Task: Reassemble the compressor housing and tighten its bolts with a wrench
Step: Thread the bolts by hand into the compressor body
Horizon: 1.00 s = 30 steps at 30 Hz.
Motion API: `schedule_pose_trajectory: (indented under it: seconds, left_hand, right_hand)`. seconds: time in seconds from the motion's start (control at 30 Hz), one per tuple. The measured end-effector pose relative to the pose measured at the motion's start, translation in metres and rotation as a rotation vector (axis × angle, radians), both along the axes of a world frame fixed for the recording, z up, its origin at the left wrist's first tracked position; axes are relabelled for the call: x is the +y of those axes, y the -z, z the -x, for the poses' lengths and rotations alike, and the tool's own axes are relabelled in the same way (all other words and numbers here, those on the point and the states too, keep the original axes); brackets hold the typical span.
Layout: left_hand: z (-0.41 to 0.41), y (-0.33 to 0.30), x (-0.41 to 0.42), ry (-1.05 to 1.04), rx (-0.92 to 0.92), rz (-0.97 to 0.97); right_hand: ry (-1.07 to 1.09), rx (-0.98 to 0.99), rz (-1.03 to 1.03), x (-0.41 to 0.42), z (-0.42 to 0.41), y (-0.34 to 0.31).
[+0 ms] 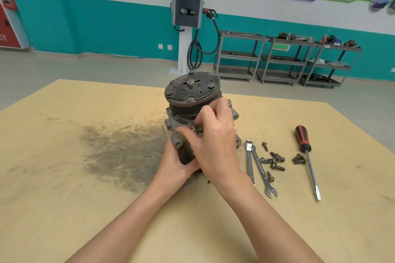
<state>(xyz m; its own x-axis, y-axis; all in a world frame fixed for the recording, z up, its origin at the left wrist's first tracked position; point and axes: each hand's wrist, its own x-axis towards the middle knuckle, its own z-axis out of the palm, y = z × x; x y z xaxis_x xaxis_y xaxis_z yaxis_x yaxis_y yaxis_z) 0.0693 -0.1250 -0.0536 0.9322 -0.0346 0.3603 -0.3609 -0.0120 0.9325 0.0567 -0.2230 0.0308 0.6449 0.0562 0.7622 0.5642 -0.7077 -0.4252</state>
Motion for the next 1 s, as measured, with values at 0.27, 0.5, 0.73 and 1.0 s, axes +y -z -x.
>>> schedule_pose_trajectory:
  seconds: [0.27, 0.5, 0.73, 1.0]
  left_hand:
    - [0.001, -0.001, -0.001, -0.019, 0.004, -0.005]
    - [0.000, 0.000, -0.001, -0.003, -0.009, -0.011]
    - [0.000, -0.002, -0.002, -0.021, -0.029, -0.015]
    - [0.003, -0.006, -0.004, -0.047, -0.080, -0.062]
  right_hand:
    - [-0.053, -0.037, 0.011, -0.007, -0.001, 0.005]
    - [0.045, -0.045, -0.036, 0.003, -0.003, 0.007]
    - [-0.025, -0.020, -0.012, -0.004, -0.001, 0.006]
    - [0.079, -0.030, -0.069, 0.009, -0.001, 0.006]
